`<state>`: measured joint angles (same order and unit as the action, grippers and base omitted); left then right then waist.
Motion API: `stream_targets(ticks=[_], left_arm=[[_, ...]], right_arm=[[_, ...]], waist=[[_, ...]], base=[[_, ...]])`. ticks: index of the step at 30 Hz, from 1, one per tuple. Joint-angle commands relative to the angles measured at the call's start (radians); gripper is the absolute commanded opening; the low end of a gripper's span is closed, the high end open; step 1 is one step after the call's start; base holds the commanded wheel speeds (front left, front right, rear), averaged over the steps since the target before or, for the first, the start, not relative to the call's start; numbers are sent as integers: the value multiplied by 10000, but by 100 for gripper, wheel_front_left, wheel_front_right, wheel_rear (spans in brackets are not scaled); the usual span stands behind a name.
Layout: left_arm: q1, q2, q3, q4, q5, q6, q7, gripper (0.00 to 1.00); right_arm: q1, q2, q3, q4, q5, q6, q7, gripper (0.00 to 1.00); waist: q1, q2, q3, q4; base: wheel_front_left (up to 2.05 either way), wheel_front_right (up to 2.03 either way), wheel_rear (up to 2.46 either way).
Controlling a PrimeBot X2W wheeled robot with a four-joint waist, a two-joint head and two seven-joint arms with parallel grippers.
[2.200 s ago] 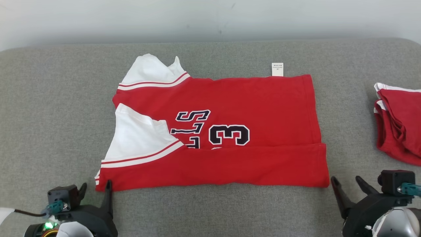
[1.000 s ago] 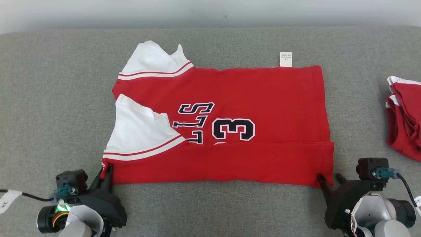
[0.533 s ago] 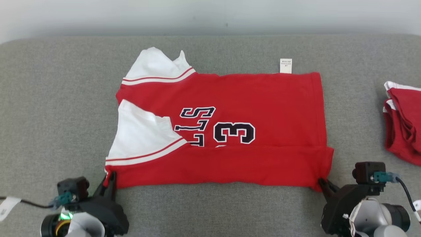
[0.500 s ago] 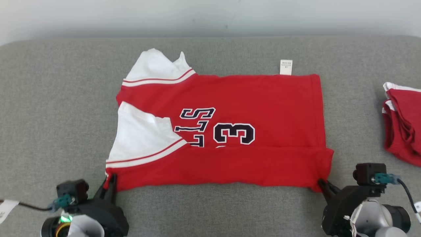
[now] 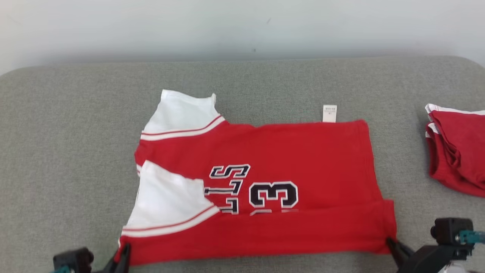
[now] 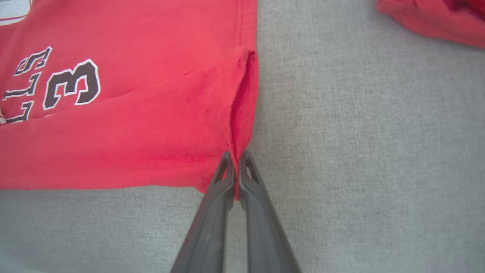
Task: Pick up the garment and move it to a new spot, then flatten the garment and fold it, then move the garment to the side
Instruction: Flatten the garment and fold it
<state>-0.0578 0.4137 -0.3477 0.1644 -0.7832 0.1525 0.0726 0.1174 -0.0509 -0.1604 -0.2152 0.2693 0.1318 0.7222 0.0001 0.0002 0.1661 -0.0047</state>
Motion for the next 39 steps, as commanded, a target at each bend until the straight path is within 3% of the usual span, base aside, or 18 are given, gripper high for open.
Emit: stream_targets(ticks=[1, 7, 15, 16, 17, 23, 30, 34, 39], left_arm=[[372, 98, -20, -300, 56, 163, 125, 0], [1326, 218, -100, -1100, 28, 747, 429, 0], [1731, 320, -29, -1174, 29, 997, 423, 0], [1760, 339, -41, -1154, 63, 1022, 403, 62], [1790, 342, -31, -1139, 52, 1040, 398, 100], [1918, 416, 264, -1280, -226, 1279, 547, 100], [862, 1354, 769, -2137, 263, 1294, 602, 100], [-844, 1712, 355, -1989, 793, 883, 1098, 100], [-3589, 1349, -513, -685, 1394, 91, 1754, 100]], right_arm=[[262, 2, -8, -102, 154, -21, 98, 0], [844, -1, 193, 196, 485, -21, 215, 0], [1126, 2, 136, 566, 448, -21, 295, 0], [1159, 2, 148, 608, 489, -21, 334, 87], [1188, 2, 131, 660, 537, -21, 356, 100], [1179, 6, -55, 403, 495, -21, 389, 100], [227, -222, -590, -845, -35, -21, 64, 100], [-929, -617, -371, -976, -303, -21, -134, 100], [-2553, -1118, 457, -483, -477, -21, -344, 100]], waist=[[-1, -2, -38, -44], [-1, -2, -7, -56], [-1, -2, -133, -17], [-1, -2, -160, -14], [-1, -2, -186, -14], [-1, -2, -270, -16], [-1, -2, -52, -18], [-1, -2, 365, -87], [-1, -2, 1222, -306]], base=[[0, 0, 0], [0, 0, 0], [0, 0, 0], [0, 0, 0], [0, 0, 0], [0, 0, 0], [0, 0, 0], [0, 0, 0], [0, 0, 0]])
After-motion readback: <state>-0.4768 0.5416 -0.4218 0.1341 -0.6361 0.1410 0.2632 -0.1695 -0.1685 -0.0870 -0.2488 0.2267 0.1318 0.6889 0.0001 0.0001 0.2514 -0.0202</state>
